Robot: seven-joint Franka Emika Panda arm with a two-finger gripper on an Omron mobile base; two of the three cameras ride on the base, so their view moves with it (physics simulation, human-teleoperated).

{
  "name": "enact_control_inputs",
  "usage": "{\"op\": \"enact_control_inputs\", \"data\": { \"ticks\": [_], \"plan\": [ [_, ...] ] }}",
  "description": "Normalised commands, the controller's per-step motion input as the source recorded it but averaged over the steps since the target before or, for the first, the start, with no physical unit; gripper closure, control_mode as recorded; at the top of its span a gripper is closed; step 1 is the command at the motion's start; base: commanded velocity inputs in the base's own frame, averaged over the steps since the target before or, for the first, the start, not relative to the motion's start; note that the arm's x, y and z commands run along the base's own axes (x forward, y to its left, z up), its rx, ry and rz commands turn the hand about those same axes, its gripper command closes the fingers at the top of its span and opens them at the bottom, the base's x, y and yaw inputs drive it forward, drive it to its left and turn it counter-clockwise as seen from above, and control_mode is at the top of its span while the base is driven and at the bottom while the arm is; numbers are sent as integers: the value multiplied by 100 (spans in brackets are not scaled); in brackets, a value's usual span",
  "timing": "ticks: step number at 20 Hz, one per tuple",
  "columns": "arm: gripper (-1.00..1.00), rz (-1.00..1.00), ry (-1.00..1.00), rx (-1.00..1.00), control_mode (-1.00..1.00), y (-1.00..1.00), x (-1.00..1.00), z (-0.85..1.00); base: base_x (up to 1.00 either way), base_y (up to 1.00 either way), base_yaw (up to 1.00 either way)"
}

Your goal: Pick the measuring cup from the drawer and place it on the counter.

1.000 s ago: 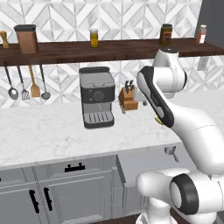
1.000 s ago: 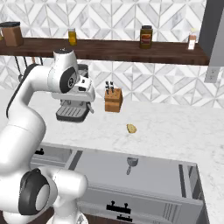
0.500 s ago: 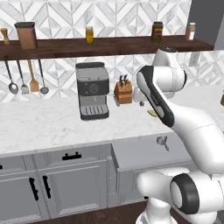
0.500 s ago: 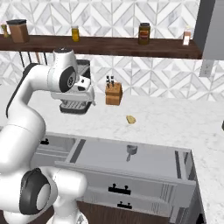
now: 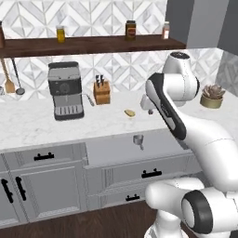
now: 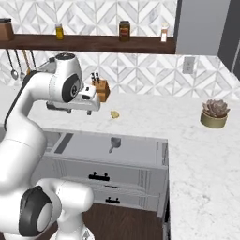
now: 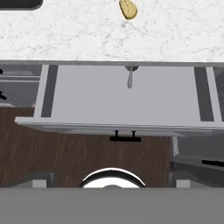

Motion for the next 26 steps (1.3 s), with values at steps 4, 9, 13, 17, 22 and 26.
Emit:
{"op": "enact_control_inputs", "data": {
  "ticks": [4,9,13,17,22,26],
  "plan": [
    [-100,0,0,0,100,0,0,0,24,-39,6],
    [-100,0,0,0,100,0,0,0,27,-17,10],
    [-100,0,0,0,100,0,0,0,26,0,1],
    [-100,0,0,0,100,0,0,0,34,0,0],
    [-100,0,0,0,100,0,0,0,36,0,0],
    [-100,0,0,0,100,0,0,0,15,0,0]
  ]
}}
